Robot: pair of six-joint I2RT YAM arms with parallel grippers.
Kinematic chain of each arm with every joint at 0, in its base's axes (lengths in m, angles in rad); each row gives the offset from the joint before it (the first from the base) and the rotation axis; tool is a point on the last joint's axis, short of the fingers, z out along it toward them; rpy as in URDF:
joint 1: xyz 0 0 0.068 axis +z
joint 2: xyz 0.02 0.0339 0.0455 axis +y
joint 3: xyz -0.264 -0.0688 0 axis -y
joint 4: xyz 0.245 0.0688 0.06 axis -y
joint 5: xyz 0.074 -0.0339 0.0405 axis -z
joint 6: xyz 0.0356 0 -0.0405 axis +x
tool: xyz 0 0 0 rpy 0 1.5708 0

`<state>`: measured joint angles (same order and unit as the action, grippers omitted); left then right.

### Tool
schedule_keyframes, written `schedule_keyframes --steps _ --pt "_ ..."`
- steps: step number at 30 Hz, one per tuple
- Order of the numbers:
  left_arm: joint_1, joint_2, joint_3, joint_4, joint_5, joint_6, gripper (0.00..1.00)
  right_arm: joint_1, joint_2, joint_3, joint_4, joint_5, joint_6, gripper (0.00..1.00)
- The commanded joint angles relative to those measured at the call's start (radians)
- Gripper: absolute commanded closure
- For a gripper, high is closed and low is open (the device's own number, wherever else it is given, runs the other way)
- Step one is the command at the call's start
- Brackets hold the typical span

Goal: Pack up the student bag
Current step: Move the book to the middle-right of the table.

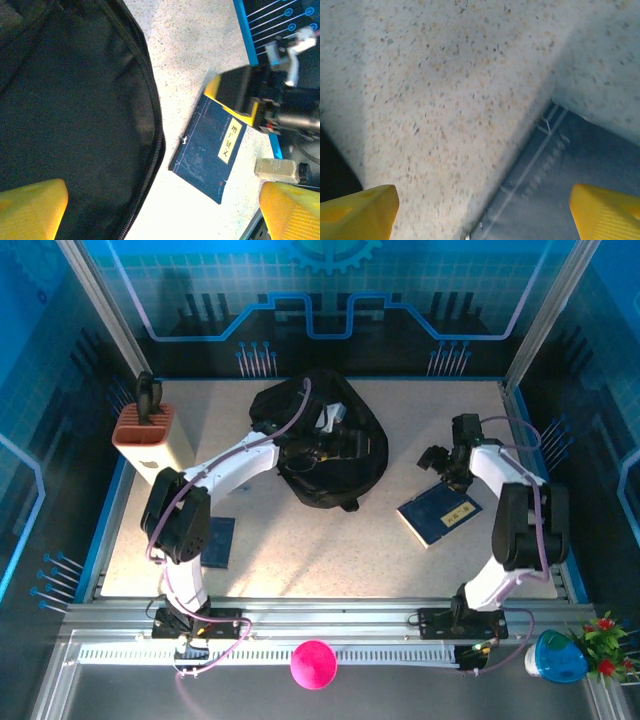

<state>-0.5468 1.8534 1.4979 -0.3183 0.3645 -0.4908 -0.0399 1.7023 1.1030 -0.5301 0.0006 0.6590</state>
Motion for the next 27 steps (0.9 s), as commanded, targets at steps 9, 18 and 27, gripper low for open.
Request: schedule_keyframes --steps 9,18,27 --pt "-0.005 0.018 0.032 -0.059 0.022 0.031 0.01 0.018 0.157 0.073 -0.047 -0.077 -0.109 0.12" --pt "-0.035 0.065 0.077 -0.068 0.039 0.013 0.03 0.114 0.080 -0.027 0.054 -0.307 -0.120 0.24" --pt "-0.137 0.151 0.150 -0.110 0.001 -0.058 0.18 0.075 -0.302 -0.248 0.061 -0.144 -0.083 0.27"
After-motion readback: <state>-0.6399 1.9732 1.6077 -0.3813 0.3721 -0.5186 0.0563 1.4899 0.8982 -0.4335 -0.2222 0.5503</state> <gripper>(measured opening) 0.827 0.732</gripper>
